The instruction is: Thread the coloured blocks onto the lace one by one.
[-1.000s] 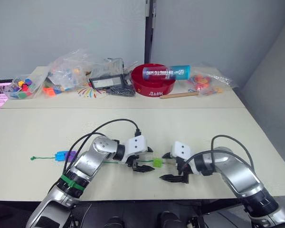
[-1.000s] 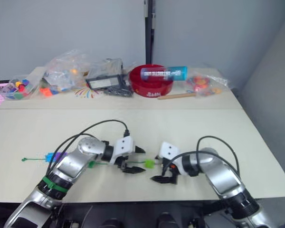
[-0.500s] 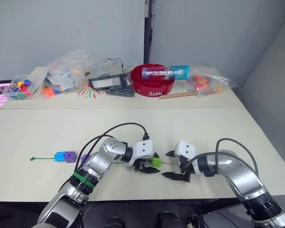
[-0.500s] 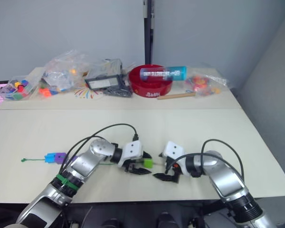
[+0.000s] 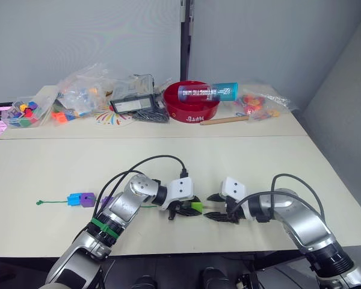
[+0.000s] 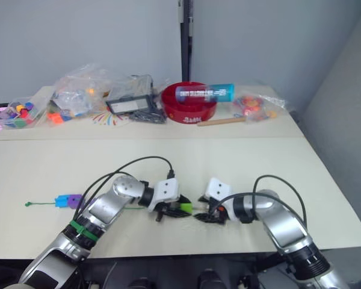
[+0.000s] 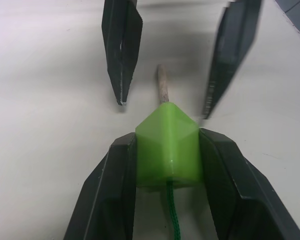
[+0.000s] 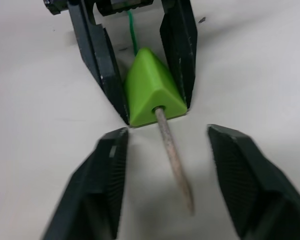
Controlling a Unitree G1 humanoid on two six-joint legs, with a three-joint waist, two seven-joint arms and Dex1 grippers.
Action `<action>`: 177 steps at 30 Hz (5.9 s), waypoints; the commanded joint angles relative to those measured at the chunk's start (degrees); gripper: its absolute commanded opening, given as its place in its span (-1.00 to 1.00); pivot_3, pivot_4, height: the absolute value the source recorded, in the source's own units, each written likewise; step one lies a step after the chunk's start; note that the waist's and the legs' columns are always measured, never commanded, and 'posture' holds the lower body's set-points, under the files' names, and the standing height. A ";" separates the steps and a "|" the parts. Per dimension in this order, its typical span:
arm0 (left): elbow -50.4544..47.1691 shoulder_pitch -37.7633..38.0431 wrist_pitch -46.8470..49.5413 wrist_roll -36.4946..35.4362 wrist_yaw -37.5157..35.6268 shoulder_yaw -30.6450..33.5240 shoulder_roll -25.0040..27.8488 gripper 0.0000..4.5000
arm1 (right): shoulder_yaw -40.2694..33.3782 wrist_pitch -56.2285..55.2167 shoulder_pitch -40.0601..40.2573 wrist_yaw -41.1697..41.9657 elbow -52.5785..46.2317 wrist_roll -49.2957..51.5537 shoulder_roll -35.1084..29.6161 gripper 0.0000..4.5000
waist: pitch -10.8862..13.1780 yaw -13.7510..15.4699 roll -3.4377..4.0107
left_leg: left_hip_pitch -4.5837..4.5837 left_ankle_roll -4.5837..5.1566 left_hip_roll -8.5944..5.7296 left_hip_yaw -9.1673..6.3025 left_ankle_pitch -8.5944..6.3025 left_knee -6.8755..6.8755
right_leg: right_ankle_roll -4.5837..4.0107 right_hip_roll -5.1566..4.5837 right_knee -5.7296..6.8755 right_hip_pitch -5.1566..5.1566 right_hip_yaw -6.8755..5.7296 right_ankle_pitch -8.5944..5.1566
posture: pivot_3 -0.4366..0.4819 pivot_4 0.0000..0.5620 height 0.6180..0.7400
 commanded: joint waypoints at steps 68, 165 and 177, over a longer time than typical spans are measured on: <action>4.45 13.97 -10.88 -2.77 -16.98 18.42 39.51 0.96 | 1.44 -6.11 0.13 2.37 -2.18 0.53 -1.26 -1.00 | -0.10 -1.59 0.60 | 0.64 0.12 0.49 0.44 -0.08 -0.30 | 0.07 0.60 0.23 0.04 0.40 -0.38 | -0.05 -0.47 0.85; -0.60 14.05 -3.45 15.54 -12.34 15.23 41.94 -0.44 | -4.23 -13.10 8.61 2.05 5.51 -2.30 -9.53 -1.00 | -0.29 -1.67 0.81 | 0.88 0.17 0.62 0.53 -0.10 -0.29 | -0.15 0.87 0.78 0.21 0.62 -0.61 | -0.05 -0.47 0.85; -8.39 22.60 4.17 -3.83 -21.06 37.30 51.51 1.00 | -15.57 -7.12 9.76 5.09 -2.23 10.49 -10.63 0.95 | 0.24 -1.45 0.03 | 0.47 0.18 0.70 0.40 -0.11 -0.26 | -0.54 0.82 0.65 -0.31 0.41 -0.41 | -0.05 -0.47 0.85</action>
